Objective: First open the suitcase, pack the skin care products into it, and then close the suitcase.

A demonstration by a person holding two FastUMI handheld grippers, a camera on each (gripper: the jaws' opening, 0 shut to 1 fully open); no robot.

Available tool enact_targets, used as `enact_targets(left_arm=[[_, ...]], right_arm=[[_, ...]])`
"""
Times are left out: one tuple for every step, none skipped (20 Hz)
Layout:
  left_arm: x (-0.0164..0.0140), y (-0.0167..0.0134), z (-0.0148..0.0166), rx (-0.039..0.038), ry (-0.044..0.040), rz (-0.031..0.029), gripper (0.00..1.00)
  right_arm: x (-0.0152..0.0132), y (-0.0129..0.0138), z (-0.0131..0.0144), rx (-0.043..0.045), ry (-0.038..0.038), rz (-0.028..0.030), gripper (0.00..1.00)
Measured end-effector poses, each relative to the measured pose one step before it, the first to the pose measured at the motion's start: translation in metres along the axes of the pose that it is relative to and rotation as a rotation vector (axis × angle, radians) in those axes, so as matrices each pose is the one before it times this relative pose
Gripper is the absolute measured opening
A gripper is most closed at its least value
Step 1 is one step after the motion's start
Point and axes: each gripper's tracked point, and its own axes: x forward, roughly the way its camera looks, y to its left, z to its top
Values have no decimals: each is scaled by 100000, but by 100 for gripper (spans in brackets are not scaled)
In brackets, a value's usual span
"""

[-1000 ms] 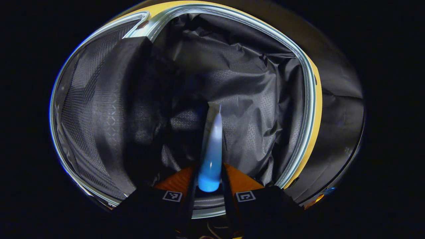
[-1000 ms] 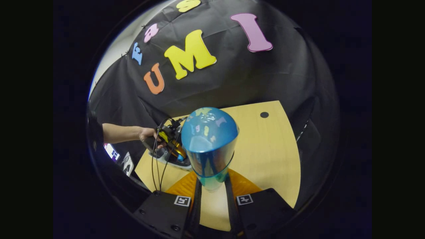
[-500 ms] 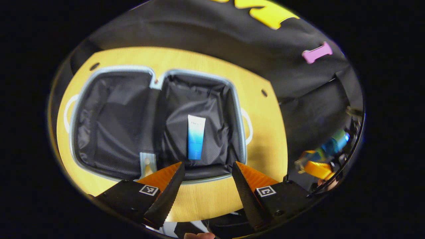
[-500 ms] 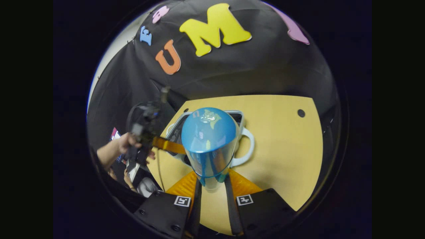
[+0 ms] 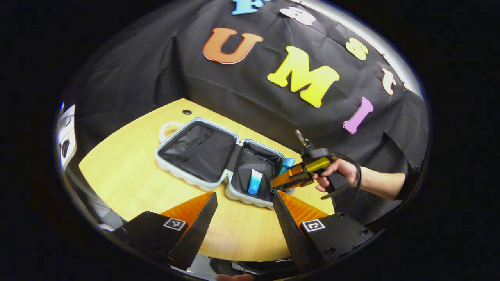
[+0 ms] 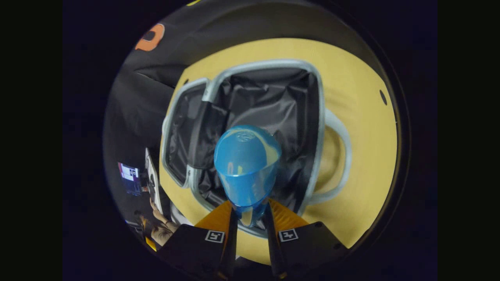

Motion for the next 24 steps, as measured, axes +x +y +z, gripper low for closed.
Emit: enact_targets(left_arm=[[-575,1194,-645,575,-1119,3376,92],[-708,1034,-404,-497,-196,2712,92],[-658,783,-255,-1817,-139,1030,92],[-468,584,-219,-2443,224,196,92],[-336,546,-223,-1564,367,73,92],[-15,884,-254,-254,480,1601,92],[-202,879,48,389,-156,1725,92],[-312,541,343,401,-282,1280,92],[-270,284,504,473,-1200,609,92],[-123,171,473,763,-1073,503,92],[-99,74,453,1041,-1228,405,92],[43,141,375,1230,-970,436,92],[102,66,426,1502,-750,460,92],[248,18,538,1619,-693,477,92],[529,-101,348,1352,-247,166,92],[616,-52,408,1090,7,-16,92],[742,-229,233,745,-31,-709,92],[712,-293,515,292,-295,-847,92],[797,-137,520,-283,-311,-303,92],[981,158,604,-640,-386,-165,92],[1364,343,491,-1345,695,249,93],[1522,429,313,-2307,1865,-665,93],[1687,645,470,-1667,1428,-410,93],[1814,1190,744,-740,1365,913,93]], right_arm=[[958,-614,257,2581,1929,-4280,30],[1042,-363,145,2735,1392,-3237,33],[619,-377,256,3947,703,-2518,30],[484,-286,341,4713,-3,-1891,34],[500,-29,408,4069,-282,-967,33],[409,-23,253,2443,-463,-1261,33],[474,-154,83,1068,-244,-1809,33],[369,-87,-57,-181,-11,-2071,33],[180,-26,49,-253,-201,-1798,33],[269,-21,108,-766,-482,-1722,30],[45,129,-116,-949,-348,-1261,30],[-74,-2,-37,-713,-652,-788,34],[-43,-49,-17,-329,-64,-64,34],[-233,-250,-101,94,-492,-233,34],[-296,-86,-179,235,-424,184,34],[-235,-53,-117,-190,-768,1287,36],[-517,31,-206,-352,-502,1447,39],[-682,2,-253,-482,-937,1172,40],[-882,-104,-212,-871,-1517,1325,41],[-1297,-25,-453,-2769,-2542,1894,43],[-1399,-28,-376,-4206,-3559,1894,49],[-1557,-353,-250,-5012,-5246,1097,53],[-1890,-382,-140,-5238,-6575,1079,62],[-1976,-849,-77,-5170,-7444,132,59]])
